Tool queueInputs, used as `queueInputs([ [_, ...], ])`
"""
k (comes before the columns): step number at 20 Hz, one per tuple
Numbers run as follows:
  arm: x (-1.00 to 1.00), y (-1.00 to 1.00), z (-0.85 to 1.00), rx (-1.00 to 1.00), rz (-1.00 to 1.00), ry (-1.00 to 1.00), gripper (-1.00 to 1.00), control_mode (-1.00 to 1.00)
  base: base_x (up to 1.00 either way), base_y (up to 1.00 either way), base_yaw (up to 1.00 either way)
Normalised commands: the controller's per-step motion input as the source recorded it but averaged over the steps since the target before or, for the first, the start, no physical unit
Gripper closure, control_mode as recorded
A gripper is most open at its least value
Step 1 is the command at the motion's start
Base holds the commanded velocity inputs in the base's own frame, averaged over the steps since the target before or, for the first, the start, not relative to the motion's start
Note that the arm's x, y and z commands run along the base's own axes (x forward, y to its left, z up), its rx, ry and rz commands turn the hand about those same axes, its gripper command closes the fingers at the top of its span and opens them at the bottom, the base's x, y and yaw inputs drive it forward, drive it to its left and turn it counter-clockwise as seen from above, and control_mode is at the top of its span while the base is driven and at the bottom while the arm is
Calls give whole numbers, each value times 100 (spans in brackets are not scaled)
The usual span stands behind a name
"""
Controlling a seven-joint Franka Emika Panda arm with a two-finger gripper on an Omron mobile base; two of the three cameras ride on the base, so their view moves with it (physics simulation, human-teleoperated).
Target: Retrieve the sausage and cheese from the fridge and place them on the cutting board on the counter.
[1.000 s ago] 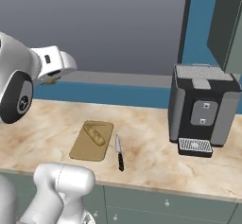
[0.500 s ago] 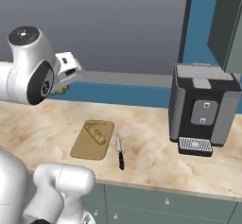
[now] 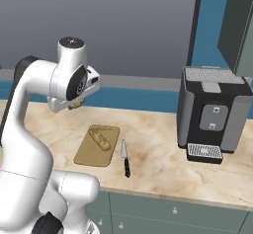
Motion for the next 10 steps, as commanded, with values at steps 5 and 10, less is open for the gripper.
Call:
queueInputs([
  [5, 59, -8, -37, -8, 0, 17, 100, -100, 0, 0, 0],
  [10, 68, -6, -46, -8, 0, 20, 100, -100, 0, 0, 0],
])
